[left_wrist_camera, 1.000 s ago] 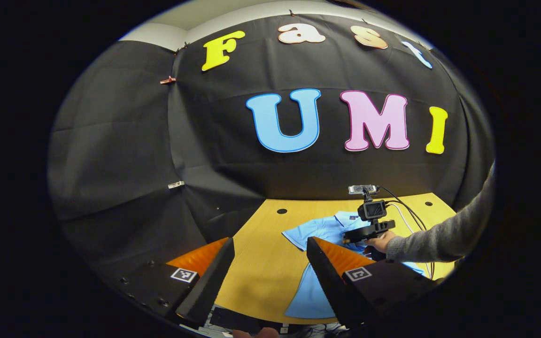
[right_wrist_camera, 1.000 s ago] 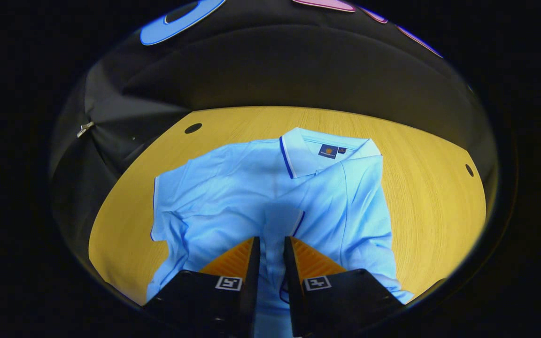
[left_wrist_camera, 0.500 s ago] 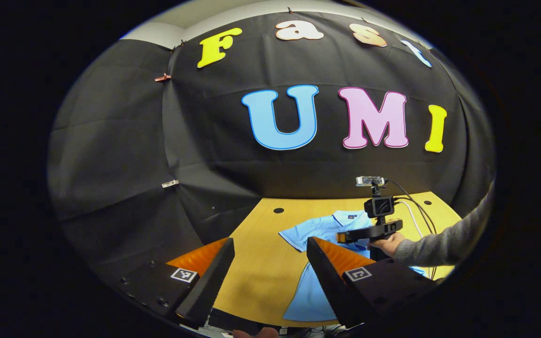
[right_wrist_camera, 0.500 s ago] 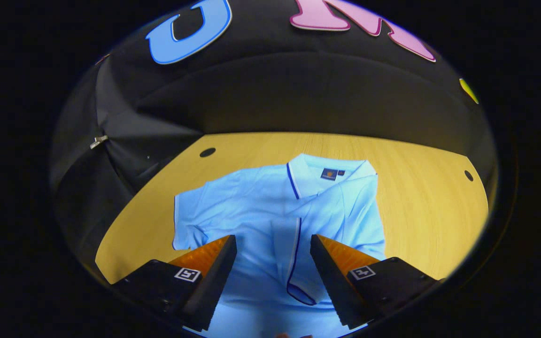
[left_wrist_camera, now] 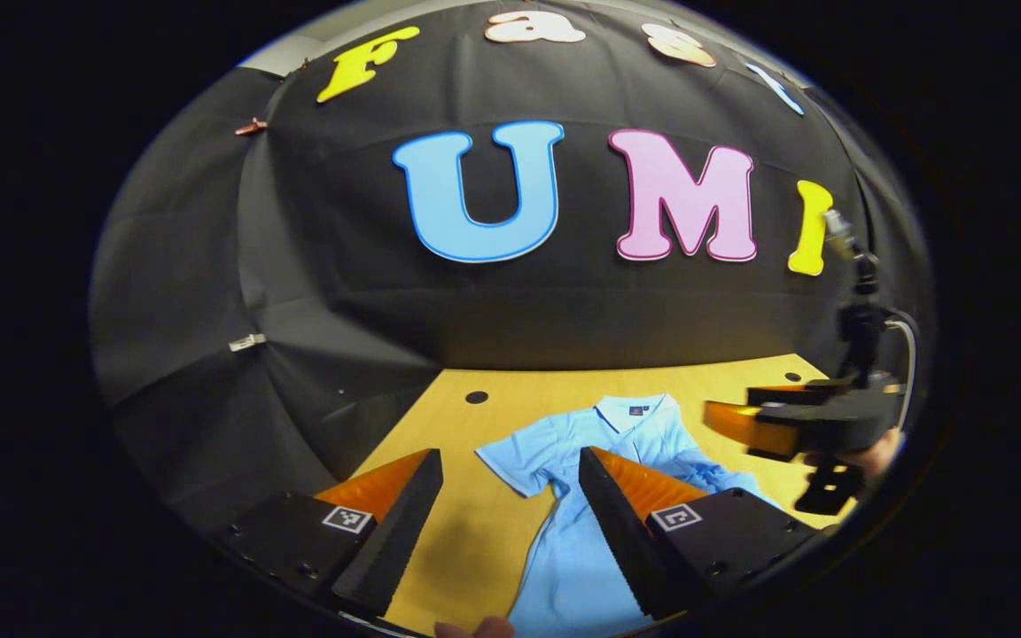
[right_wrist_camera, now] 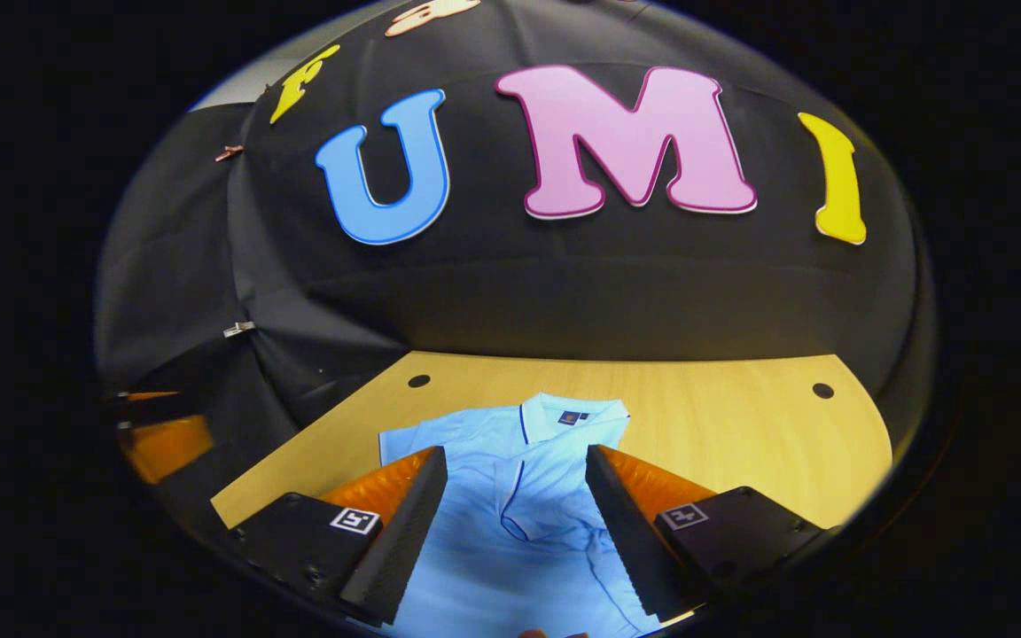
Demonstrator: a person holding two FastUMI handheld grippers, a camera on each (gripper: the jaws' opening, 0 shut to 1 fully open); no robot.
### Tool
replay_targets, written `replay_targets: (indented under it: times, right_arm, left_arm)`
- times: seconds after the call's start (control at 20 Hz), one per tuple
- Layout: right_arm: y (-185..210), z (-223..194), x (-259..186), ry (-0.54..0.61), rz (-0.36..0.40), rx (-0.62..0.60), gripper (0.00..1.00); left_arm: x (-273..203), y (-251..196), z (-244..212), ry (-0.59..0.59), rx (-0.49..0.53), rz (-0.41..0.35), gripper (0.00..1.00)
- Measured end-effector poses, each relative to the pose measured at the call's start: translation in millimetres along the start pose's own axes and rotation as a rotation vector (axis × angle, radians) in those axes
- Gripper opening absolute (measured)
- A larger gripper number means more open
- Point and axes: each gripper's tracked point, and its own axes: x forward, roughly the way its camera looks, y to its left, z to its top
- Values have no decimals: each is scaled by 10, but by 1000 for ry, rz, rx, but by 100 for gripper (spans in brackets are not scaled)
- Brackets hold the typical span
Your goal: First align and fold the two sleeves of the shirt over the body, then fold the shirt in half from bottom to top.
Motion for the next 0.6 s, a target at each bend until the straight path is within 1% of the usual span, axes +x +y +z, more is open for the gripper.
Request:
replay_targets:
  times: [0.15,0.25,0.35,0.5,0.6]
  right_arm:
    - [-100,42,-475,-14,-2,-14,98]
    - [-143,47,-744,-17,-3,5,98]
    - [-226,43,-984,-16,-10,10,98]
    - [-370,89,-1251,-28,-34,10,98]
    - [-486,131,-1423,-37,-59,19,98]
  left_arm:
    - [558,-116,-148,45,11,-11,98]
    - [932,-129,-307,92,44,-1,98]
    - [1261,-143,-437,132,52,8,99]
    - [1696,-101,-734,232,21,41,98]
    - [1941,-12,-961,307,-17,87,99]
